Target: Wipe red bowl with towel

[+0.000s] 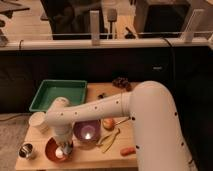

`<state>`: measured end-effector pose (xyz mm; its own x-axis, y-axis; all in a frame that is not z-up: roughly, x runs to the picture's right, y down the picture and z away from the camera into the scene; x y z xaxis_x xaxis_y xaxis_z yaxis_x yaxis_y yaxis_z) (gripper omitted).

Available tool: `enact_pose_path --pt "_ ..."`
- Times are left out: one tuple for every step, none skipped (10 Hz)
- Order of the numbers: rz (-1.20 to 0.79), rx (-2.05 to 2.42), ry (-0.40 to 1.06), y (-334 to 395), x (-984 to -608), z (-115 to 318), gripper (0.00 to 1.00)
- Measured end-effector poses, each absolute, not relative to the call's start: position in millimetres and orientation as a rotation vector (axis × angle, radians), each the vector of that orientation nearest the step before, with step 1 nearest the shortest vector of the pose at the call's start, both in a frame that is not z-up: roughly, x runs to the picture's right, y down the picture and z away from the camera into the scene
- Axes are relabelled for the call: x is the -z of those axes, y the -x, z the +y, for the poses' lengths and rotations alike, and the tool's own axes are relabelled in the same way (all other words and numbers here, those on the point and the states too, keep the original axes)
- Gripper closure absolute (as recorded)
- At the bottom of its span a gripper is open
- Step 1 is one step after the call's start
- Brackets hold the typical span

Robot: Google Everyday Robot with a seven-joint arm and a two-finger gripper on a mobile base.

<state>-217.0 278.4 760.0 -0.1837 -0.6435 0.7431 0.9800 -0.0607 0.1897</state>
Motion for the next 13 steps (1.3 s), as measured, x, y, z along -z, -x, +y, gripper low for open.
enact_pose_path --pt "-0.786 1.595 0.552 216.3 -765.4 269.3 1.0" --pt "-0.769 1.595 0.528 219.2 -767.2 260.6 1.0" --pt "-0.763 1.597 0.506 224.0 -767.4 255.4 1.0" --pt "-0.764 1.599 0.471 233.2 -766.0 249.9 1.0" --pt "-0.782 1.602 0.443 241.6 -763.7 248.7 1.0" --pt "-0.836 1.598 0.386 254.0 -759.7 248.3 1.0" --pt "-0.869 1.596 0.359 259.0 -757.1 250.1 1.0" --pt "-0.899 1.609 0.344 266.6 -751.1 256.1 1.0" --pt "-0.926 1.623 0.334 274.2 -742.7 264.2 1.0" --pt "-0.945 1.631 0.328 275.7 -737.3 269.3 1.0" --pt "-0.959 1.636 0.336 275.9 -733.0 273.1 1.0" --pt "-0.971 1.643 0.355 274.6 -727.7 279.7 1.0" --pt "-0.977 1.642 0.362 271.8 -725.3 283.1 1.0"
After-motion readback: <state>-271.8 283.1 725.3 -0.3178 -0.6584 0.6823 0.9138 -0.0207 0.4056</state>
